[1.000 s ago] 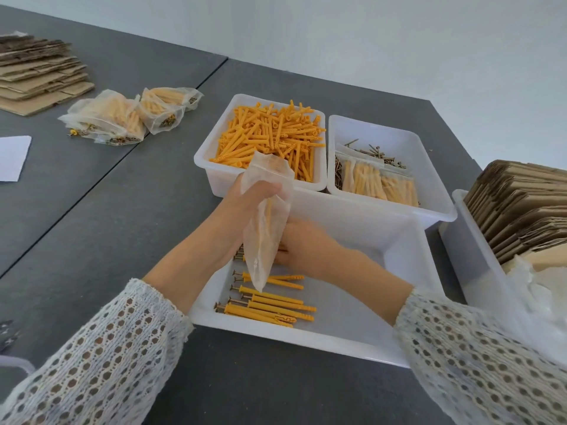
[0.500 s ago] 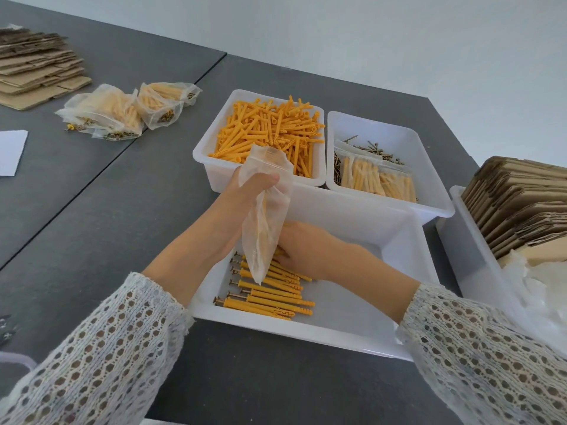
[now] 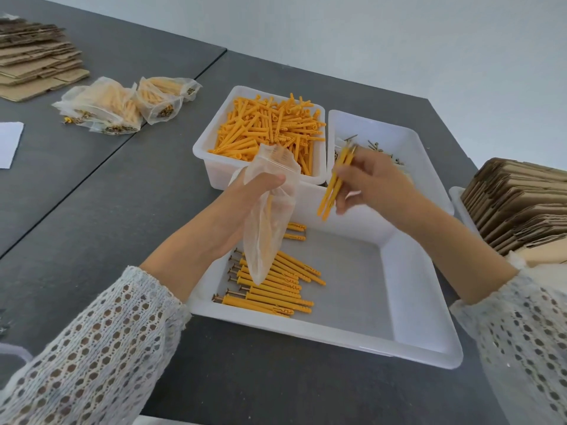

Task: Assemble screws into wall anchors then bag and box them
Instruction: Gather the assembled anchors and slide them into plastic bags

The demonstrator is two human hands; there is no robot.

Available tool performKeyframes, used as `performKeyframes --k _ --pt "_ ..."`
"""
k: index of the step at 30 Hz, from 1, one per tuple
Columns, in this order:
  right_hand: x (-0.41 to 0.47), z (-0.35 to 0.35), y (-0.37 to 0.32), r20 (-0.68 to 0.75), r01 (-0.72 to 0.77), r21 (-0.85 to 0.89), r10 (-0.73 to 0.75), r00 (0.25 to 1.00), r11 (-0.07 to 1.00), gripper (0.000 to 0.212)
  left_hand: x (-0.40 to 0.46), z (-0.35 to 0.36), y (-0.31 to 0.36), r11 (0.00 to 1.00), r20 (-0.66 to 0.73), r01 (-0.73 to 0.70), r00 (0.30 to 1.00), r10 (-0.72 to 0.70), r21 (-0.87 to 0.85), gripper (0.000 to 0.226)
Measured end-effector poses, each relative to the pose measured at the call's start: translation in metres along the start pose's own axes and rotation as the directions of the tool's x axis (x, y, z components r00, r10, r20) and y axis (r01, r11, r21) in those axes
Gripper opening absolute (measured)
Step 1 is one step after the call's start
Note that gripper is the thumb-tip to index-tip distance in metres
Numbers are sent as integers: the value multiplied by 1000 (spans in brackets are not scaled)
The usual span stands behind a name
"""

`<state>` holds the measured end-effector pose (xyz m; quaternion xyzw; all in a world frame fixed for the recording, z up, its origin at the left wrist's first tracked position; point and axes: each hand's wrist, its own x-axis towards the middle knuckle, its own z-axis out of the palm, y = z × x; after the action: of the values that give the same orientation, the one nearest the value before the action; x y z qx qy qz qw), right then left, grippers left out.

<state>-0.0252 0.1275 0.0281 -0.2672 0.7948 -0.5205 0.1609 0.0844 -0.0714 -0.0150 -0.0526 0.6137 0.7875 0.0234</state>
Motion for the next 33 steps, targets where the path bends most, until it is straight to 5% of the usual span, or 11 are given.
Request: performKeyframes --k 3,7,12,18,21,24,28,33 --pt "8 -5 -26 -169 110 179 -80 982 978 12 -2 4 0 999 4 4 1000 -4 45 62" --pt "16 6 -49 -197 186 244 -139 971 952 14 -2 7 1 997 -15 -2 1000 3 76 58" --pt "13 31 -52 -67 144 130 -136 988 981 9 -2 7 2 996 -36 14 999 -11 85 73" --pt "10 36 -43 202 186 -304 -127 971 934 25 -2 7 3 997 44 -35 999 32 74 46" --pt "14 32 -37 44 157 -311 -151 988 937 27 -1 6 1 996 -29 7 1000 -5 83 55" --pt "18 28 -25 -106 -23 -316 -11 994 949 25 -1 5 0 998 -66 39 997 -35 58 67" --pt "10 41 -3 153 -148 -595 293 944 790 20 -1 4 1 998 -84 33 996 -28 53 69" --pt "-5 79 31 359 105 -813 350 865 572 25 -2 5 3 999 -96 30 995 -26 36 73"
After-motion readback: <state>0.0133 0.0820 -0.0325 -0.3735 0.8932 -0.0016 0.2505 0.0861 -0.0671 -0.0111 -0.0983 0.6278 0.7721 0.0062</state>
